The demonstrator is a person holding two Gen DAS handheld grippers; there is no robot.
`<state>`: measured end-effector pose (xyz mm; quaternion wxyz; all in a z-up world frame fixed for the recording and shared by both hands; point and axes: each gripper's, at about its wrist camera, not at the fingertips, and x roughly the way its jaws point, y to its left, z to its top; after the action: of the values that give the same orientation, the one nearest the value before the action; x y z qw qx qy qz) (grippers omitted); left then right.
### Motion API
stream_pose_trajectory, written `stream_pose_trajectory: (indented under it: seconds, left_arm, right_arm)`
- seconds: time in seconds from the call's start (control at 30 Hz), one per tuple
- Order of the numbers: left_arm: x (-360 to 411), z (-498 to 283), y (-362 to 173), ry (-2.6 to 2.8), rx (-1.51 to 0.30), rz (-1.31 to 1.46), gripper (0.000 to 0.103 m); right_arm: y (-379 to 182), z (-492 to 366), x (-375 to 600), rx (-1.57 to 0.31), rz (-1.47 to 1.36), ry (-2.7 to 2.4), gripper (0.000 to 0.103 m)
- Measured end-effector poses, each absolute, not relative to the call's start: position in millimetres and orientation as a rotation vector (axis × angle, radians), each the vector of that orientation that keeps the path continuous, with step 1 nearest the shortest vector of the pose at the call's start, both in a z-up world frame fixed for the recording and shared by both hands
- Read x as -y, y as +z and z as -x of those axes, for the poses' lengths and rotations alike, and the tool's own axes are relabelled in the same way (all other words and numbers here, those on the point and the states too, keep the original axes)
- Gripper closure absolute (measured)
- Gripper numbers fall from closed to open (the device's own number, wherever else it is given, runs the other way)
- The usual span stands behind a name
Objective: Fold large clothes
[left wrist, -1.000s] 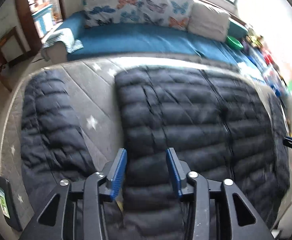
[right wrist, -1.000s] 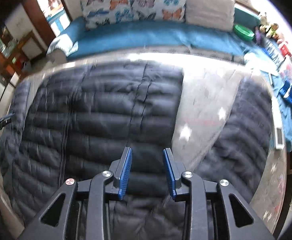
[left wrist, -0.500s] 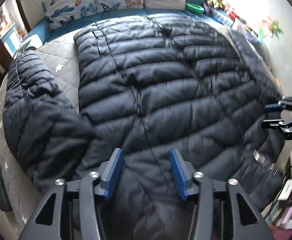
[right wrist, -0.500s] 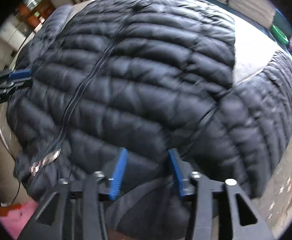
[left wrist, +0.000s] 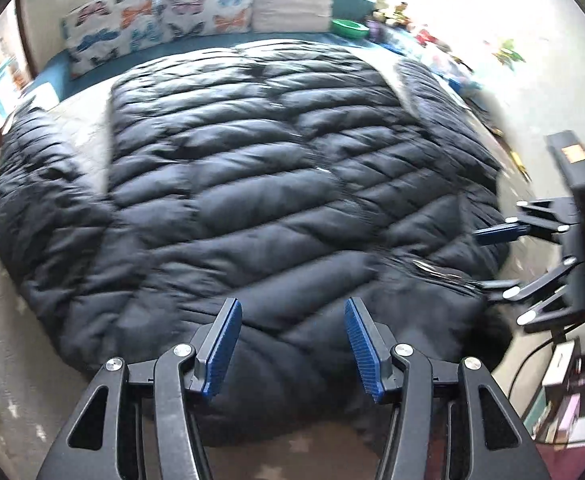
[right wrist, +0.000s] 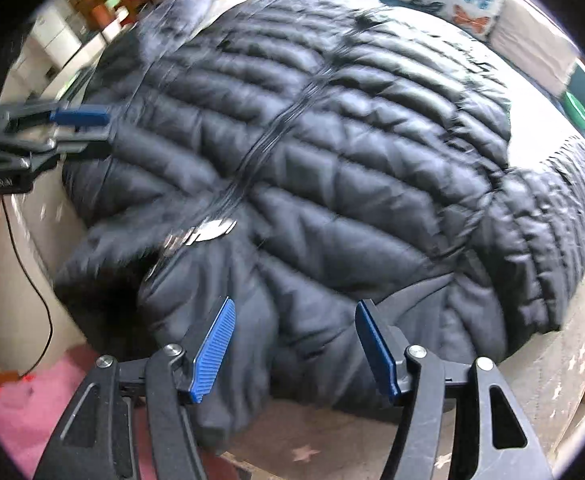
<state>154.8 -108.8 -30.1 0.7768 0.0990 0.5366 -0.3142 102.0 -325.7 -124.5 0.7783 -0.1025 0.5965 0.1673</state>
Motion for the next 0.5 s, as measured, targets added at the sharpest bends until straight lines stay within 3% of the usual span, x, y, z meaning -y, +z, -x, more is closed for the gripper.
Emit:
stream_pose_trajectory:
  seconds: [0.13, 0.3, 0.5]
  left_arm:
    - [138, -140, -40, -0.74, -1.183, -0.239, 0.046]
    - [156, -133, -38, -0.791, -1.121, -0.25, 0.042]
    - [176, -119, -73, -0.796, -1.109, -0.359, 0.039]
  right_arm:
    - [-154, -80, 302, -1.249, 0.317, 0.317, 0.032]
    - [-143, -52, 295, -1.174, 0.303, 0.318, 0.032]
    - [-143, -44, 322, -1.153, 0.22, 0.386, 0.03]
